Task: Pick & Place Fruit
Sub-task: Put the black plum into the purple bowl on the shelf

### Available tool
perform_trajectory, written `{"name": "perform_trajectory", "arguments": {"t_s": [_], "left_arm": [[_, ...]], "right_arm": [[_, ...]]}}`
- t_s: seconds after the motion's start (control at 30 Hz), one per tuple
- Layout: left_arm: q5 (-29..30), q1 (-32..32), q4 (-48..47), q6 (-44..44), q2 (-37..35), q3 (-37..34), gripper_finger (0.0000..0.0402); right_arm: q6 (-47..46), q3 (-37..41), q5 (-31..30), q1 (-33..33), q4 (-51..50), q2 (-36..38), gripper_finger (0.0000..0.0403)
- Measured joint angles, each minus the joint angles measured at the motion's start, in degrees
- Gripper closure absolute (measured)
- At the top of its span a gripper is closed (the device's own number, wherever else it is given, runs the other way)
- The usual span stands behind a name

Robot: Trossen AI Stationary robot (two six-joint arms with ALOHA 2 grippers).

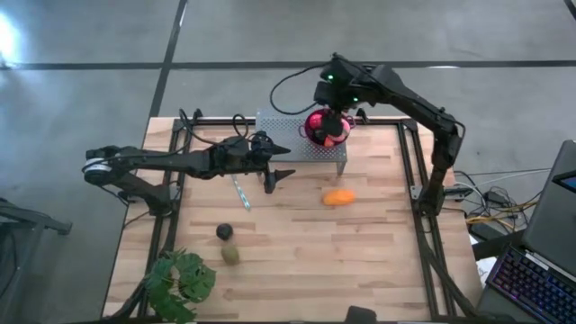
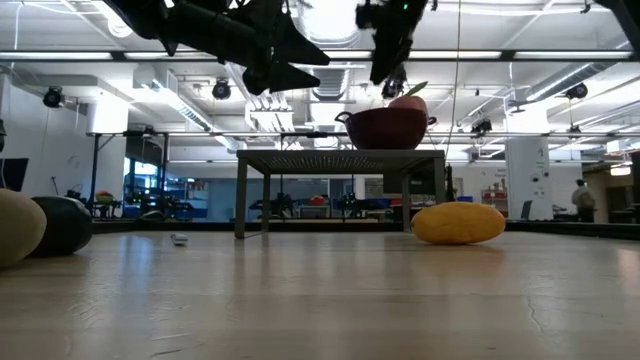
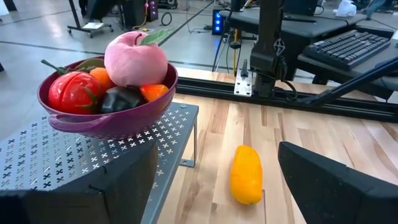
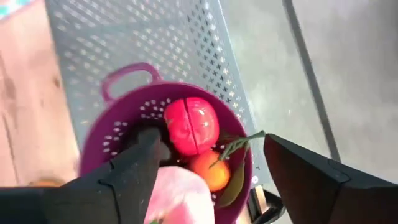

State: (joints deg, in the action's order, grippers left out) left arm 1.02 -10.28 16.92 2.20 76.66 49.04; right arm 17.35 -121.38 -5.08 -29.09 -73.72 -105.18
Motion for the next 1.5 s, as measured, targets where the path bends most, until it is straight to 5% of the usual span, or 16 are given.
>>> {"name": "perform_trajectory", "arguments": {"t_s": [0.53, 0.77, 1.2, 1.5], "left_arm": [[0.00, 0.00, -1.21, 0.00, 0.02, 0.00, 0.0064], [0.02, 0.00, -4.39, -0.04, -0.74, 0.00, 0.0064], [0.01, 1.32, -21.34, -0.23, -10.43, 0.00, 0.0065], [-0.06, 8.31, -37.84, 1.99, -19.10, 0.00, 0.0065]], "right_arm": [[-10.76, 0.00, 0.81, 1.10, 1.45, 5.81, 0.0192], [-13.94, 1.50, 4.94, 3.17, -6.87, 5.61, 0.0208], [-14.65, 21.09, 0.25, 15.22, 2.37, 18.08, 0.0256], [-18.23, 39.40, -1.00, 19.53, 15.20, 30.14, 0.0294]]}}
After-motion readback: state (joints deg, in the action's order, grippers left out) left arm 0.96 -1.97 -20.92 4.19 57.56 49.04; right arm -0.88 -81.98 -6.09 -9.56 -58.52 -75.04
